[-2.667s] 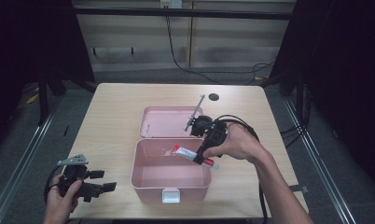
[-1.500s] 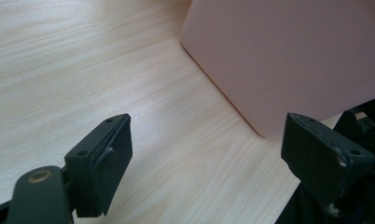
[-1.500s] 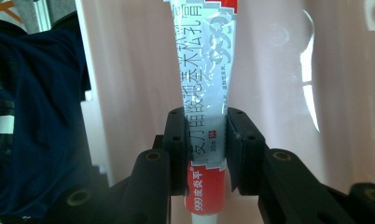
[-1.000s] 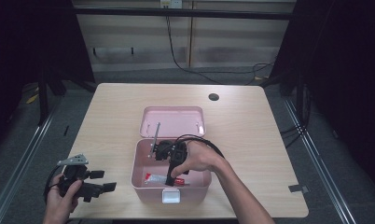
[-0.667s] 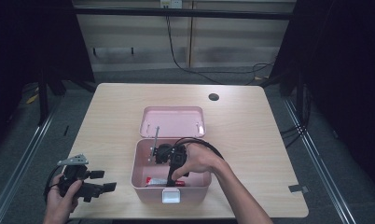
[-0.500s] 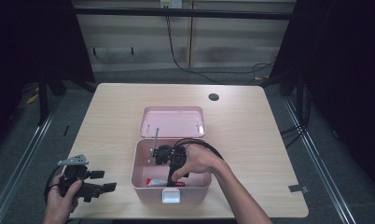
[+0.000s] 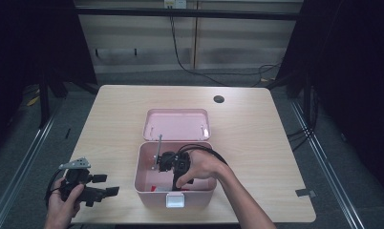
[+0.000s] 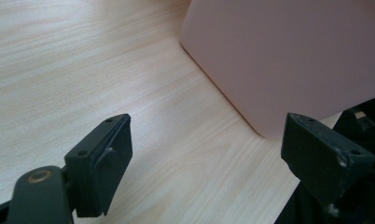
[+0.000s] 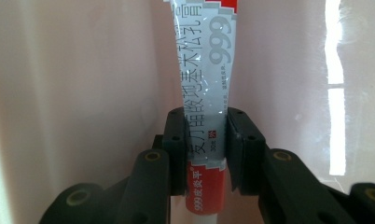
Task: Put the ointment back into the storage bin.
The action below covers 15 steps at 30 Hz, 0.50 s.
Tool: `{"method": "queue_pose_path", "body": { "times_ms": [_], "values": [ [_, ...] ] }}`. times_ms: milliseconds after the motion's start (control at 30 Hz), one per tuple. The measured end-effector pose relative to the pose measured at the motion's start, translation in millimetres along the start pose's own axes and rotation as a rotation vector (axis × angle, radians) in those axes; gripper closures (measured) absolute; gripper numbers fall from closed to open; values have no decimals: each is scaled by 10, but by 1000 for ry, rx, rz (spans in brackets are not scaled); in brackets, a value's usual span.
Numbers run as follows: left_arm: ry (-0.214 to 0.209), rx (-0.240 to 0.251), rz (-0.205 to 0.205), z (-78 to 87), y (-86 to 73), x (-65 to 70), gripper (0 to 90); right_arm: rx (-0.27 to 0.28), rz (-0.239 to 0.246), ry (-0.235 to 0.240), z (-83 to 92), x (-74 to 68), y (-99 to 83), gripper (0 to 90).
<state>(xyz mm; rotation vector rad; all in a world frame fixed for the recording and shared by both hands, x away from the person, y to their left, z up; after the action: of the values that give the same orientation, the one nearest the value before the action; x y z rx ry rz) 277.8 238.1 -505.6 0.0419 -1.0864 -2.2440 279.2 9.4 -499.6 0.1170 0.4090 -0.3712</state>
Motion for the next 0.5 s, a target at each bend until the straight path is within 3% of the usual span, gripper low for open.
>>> {"method": "queue_pose_path", "body": {
  "times_ms": [500],
  "values": [
    [-1, -3, 0, -2, -2, 1, 165, -53, 11, -4, -204, 62, 42, 717]
  ]
}}
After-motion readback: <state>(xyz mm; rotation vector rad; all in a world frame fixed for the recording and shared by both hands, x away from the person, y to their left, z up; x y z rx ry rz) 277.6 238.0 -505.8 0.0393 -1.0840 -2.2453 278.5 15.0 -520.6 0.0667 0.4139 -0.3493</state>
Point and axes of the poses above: each handheld gripper's, and its own axes: z roughly backward along the jaws, y roughly out of its top, x roughly to its right, the point moved 8 cm from there along -z, roughly forward along the jaws, and after that the axes turned 12 degrees about -z, right-handed, at the moved point
